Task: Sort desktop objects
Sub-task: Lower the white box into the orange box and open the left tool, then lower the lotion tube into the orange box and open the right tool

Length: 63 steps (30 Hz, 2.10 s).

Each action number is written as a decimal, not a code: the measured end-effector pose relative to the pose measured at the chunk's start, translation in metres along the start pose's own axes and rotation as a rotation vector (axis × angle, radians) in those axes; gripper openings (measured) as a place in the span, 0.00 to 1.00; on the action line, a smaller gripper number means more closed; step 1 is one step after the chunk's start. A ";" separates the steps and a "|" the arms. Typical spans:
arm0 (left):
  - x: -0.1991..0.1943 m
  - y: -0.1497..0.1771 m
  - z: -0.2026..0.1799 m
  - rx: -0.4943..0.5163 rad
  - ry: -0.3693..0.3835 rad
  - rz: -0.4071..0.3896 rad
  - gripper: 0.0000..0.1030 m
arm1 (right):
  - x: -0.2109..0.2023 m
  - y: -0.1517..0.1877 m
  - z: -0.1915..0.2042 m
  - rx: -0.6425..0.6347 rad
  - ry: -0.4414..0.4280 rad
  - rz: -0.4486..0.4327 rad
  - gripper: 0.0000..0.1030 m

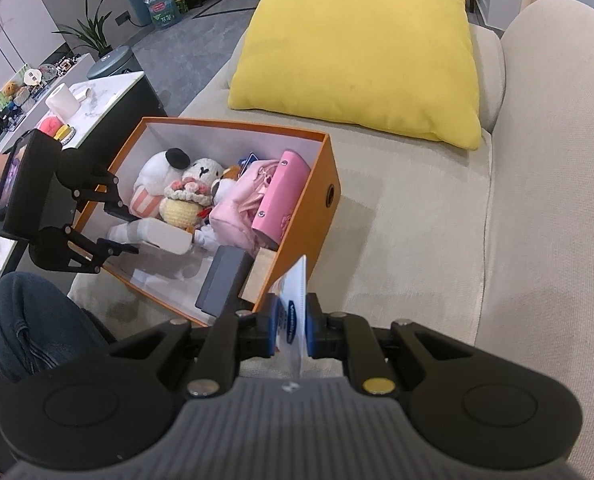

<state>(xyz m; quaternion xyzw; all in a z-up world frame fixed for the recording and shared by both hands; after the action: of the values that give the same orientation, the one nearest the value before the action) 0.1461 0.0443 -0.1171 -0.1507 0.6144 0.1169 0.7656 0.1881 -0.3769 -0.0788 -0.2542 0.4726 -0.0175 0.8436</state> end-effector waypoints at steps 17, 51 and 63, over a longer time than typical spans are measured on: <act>-0.038 0.007 -0.002 -0.220 -0.027 -0.197 0.34 | 0.000 -0.022 0.024 0.052 -0.091 0.118 0.14; -0.029 -0.018 -0.014 -0.588 0.141 -0.564 0.32 | 0.117 -0.017 0.104 -0.663 -0.067 0.731 0.13; -0.010 -0.026 -0.013 -0.664 0.271 -0.567 0.27 | 0.142 -0.001 0.108 -0.747 -0.092 0.782 0.13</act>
<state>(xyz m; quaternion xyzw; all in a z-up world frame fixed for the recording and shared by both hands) 0.1414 0.0147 -0.1074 -0.5639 0.5730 0.0726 0.5902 0.3540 -0.3713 -0.1449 -0.3423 0.4685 0.4780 0.6594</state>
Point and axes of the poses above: each gripper's, at about its wrist camera, not at the fingertips, and x roughly the way its jaws point, z to its left, y to its underside, the point moved 5 cm from there along x, roughly the way its jaws point, and after that the axes turned 3 degrees about y, right-handed, at the moved point
